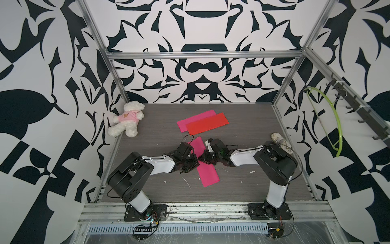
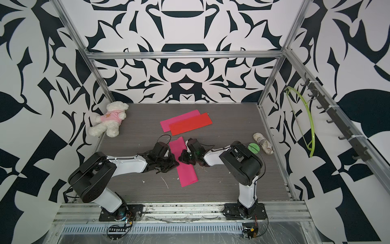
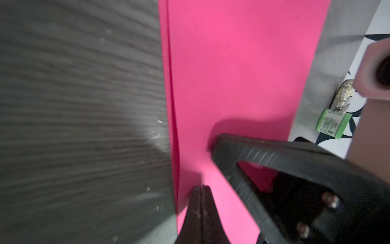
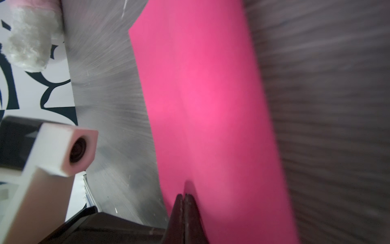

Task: Fold the rectangular paper in half along the long edge
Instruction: Fold the paper at the center of the board.

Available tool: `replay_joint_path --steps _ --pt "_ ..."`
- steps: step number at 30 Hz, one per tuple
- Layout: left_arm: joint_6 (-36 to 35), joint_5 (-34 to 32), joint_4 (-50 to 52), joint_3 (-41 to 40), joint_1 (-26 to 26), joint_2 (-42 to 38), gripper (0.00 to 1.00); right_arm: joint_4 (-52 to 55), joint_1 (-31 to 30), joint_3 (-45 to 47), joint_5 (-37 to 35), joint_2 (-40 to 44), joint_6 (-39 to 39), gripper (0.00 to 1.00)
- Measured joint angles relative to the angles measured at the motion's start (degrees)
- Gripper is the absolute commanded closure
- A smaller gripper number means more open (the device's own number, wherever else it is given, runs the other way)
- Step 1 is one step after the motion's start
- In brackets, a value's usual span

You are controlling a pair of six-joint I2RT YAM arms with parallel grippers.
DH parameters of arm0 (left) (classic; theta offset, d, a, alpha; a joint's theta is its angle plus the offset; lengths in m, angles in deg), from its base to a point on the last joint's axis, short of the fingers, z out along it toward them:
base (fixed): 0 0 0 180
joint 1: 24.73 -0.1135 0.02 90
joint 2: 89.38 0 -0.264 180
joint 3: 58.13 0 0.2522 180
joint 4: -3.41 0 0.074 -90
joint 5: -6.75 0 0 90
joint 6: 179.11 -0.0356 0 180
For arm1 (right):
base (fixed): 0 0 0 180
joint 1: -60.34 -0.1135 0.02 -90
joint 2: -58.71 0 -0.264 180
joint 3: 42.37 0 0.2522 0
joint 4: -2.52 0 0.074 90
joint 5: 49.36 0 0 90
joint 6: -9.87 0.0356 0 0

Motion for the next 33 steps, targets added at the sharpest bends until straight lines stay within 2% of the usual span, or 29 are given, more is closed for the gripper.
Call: replay_joint_path --steps 11,18,27,33 --pt "1.6 0.8 -4.7 -0.7 -0.2 2.4 1.0 6.8 7.4 0.6 0.2 3.0 -5.1 1.0" --pt "0.6 0.8 -4.9 -0.3 -0.2 2.8 1.0 10.8 9.3 0.6 -0.2 4.9 -8.8 1.0" --pt "-1.0 0.9 -4.0 0.3 -0.2 2.9 1.0 16.9 8.4 0.4 -2.9 13.6 -13.7 0.92" --pt "-1.6 1.0 -3.4 0.6 -0.2 3.0 1.0 18.0 2.0 -2.9 -1.9 9.8 -15.0 0.91"
